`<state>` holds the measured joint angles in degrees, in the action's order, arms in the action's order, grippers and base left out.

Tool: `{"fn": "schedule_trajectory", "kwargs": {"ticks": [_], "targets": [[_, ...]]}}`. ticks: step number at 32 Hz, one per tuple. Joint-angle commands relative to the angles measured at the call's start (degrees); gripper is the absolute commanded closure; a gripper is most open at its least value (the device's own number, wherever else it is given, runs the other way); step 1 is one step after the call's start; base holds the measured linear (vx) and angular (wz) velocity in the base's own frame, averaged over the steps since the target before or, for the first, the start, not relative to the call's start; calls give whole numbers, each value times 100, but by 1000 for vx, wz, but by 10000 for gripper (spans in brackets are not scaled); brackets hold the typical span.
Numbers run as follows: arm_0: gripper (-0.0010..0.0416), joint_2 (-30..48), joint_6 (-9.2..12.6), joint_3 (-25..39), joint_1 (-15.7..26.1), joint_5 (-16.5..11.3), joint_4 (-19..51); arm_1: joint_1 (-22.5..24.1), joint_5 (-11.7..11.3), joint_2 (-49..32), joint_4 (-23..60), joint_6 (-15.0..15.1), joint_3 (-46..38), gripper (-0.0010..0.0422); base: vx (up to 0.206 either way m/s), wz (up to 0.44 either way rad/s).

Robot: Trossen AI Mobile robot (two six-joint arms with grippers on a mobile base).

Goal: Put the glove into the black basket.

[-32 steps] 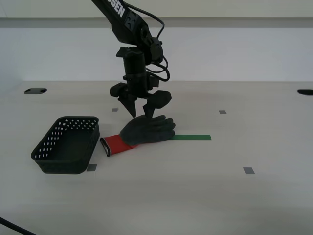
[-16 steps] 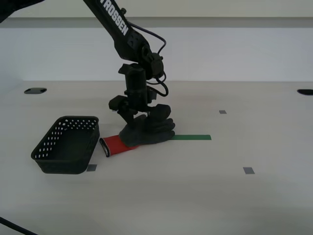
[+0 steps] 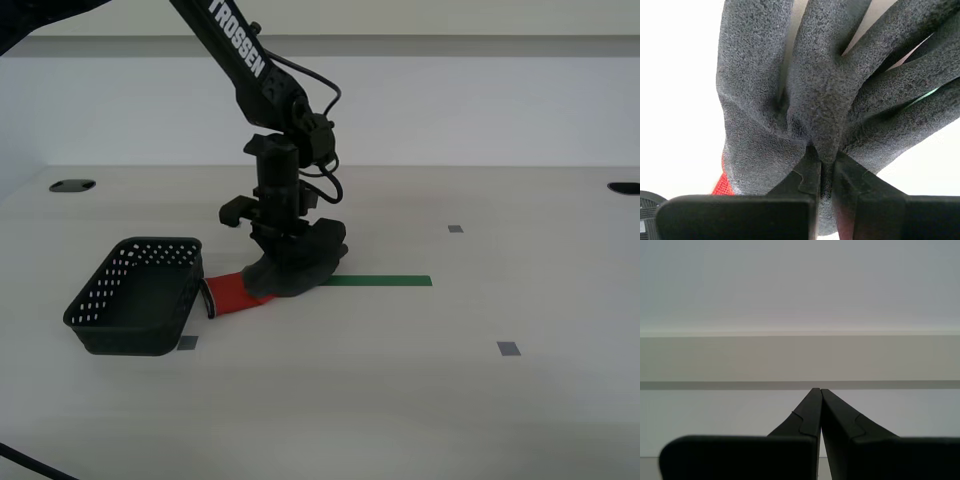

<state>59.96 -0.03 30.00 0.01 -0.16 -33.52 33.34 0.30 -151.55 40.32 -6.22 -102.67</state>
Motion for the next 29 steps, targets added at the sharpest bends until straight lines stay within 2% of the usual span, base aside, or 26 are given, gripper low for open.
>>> {"fn": "schedule_trajectory", "kwargs": {"ticks": [1,6,15,22,24,29], "targets": [[405,-2,0,4,-2,-2,-26,4,33,-2,46,142,-46,412,0,0],[405,-2,0,4,0,-2,-26,4,33,15,417,374,-420,413,0,0],[405,-2,0,4,-2,-2,2,7,55,155,1856,822,-1683,413,0,0],[405,-2,0,4,-2,-2,61,7,136,848,2374,1062,-1711,413,0,0],[405,-2,0,4,-2,-2,74,7,372,1117,2514,1075,-1711,413,0,0],[405,-2,0,4,0,-2,116,7,382,1593,2717,1097,-1698,413,0,0]]}}
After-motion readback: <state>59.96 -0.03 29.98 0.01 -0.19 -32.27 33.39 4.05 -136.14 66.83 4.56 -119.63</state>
